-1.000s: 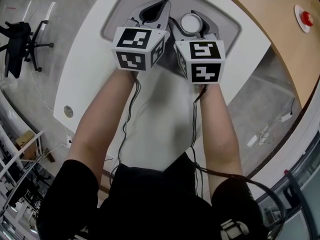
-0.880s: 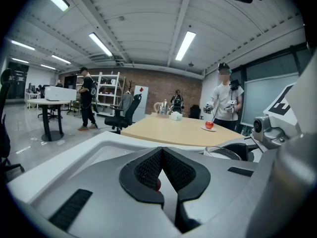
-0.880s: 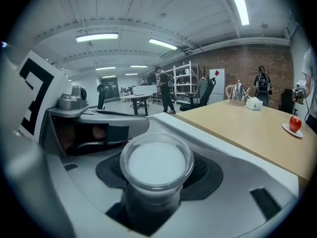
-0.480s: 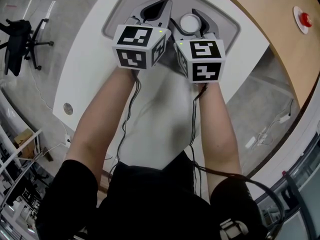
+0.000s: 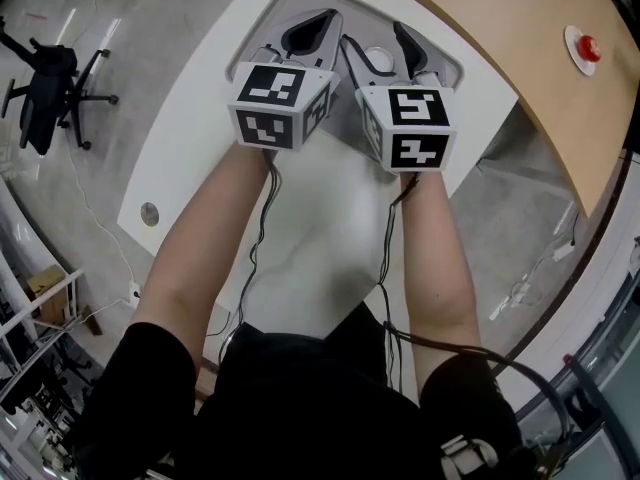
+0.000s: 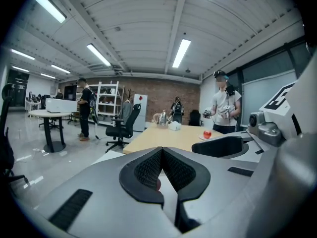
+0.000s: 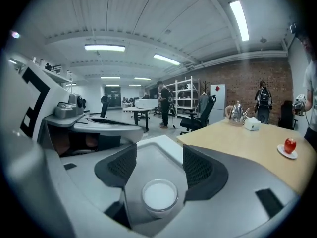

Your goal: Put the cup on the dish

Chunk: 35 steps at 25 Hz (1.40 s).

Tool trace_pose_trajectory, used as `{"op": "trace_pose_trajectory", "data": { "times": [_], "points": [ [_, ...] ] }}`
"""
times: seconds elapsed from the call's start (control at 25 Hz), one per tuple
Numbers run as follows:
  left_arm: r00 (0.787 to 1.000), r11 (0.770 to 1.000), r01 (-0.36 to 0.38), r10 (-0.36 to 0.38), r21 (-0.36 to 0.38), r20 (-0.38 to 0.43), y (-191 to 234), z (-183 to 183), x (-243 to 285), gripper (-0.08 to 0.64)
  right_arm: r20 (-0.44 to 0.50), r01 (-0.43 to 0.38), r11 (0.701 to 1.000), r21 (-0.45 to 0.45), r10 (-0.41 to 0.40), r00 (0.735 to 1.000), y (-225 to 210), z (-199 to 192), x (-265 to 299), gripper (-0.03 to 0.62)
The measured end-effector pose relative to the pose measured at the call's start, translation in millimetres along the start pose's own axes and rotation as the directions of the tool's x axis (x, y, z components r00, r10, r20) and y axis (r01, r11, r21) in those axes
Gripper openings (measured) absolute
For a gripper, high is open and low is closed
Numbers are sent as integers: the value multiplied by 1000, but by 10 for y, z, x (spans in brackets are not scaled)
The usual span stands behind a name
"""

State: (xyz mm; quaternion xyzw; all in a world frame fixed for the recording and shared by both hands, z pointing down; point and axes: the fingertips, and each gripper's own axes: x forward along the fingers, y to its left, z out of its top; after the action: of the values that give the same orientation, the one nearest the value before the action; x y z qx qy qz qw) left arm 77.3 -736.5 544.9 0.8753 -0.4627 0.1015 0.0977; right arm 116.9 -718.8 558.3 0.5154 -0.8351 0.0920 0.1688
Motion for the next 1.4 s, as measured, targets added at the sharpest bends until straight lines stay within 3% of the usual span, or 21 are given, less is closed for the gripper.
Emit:
{"op": "trace_pose_trajectory", "data": {
  "times": [0.24,0.52,0.6,0.92,1.4],
  "points": [
    [999,1000,4,-5,18,51,-168,518,-587,6,60,41,999,-23,-40,997,259,562,-585,245],
    [991,998,-3,-6,62,132,-358,1101,-1217,6,178,164,985,-53,-152,972,432,1214,-1277,53],
    [988,998,-3,-6,63,154,-426,1229,-1408,6,201,186,981,-52,-172,964,504,1352,-1500,31],
    [969,995,13,-36,94,246,-844,1579,-2420,6,275,221,974,-49,-200,940,1046,1678,-2444,14],
    [949,989,85,-118,122,292,-1583,1711,-3857,6,327,230,973,-12,-213,921,1991,1678,-3717,14]
  ]
}}
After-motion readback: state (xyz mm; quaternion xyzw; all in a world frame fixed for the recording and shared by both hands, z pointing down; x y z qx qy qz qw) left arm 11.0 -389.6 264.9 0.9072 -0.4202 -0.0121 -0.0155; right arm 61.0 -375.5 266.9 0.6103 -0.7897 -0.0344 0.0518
